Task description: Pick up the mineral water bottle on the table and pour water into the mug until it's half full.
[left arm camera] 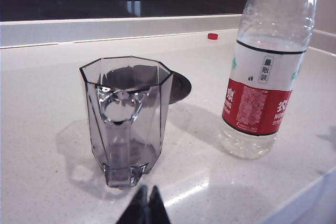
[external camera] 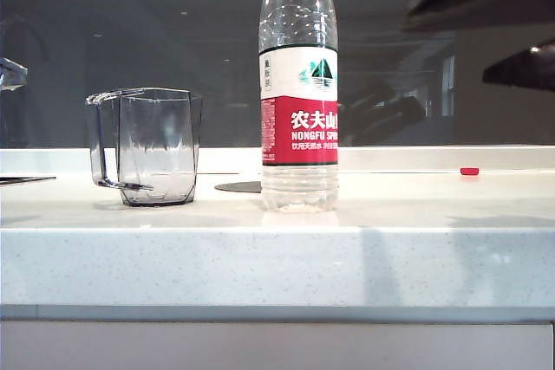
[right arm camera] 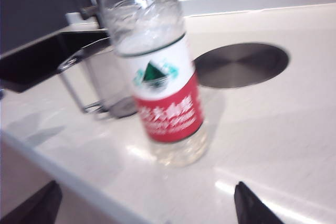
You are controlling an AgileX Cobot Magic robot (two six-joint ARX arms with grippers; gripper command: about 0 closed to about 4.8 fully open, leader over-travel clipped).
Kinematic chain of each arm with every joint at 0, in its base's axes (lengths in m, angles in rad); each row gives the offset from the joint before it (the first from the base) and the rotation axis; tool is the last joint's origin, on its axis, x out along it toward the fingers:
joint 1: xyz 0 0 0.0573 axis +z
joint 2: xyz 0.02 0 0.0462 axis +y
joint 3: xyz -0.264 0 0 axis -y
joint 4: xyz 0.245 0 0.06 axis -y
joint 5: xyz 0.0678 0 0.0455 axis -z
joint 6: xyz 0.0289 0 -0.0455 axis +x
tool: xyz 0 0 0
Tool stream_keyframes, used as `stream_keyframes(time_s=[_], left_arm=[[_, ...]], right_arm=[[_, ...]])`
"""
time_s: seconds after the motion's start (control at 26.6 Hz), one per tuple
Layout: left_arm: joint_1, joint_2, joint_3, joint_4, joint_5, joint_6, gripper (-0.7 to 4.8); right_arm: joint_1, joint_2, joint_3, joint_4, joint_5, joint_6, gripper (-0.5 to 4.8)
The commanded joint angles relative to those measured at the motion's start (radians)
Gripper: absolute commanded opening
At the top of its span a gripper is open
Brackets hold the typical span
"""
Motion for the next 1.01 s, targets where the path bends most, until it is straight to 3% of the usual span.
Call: stream_keyframes(time_s=[0.04,0.38,0.53,1.01], left_arm=[[0.000,0.000,0.002,0.011,0.001,0.002,-0.04],[-0.001,0.000,0.002,0.011,0.003,0.002,-0.04],[-0.001,0.000,0.003,0.011,0.002,0.002,-0.04],[-0.001,0.000,0.002,0.011,0.001,0.002,-0.04]], right_arm=[[-0.021,0.180,0.077,0.120,0.008,-0.085,4.79],[-0.096,0.568,0.132,0.441,-0.029,-0.107,4.79],[-0.135,0.737,0.132,0.640,-0.102,-0.107,4.79],[-0.228,1.014,0.184,0.885,-0.174,-0.111,4.79]])
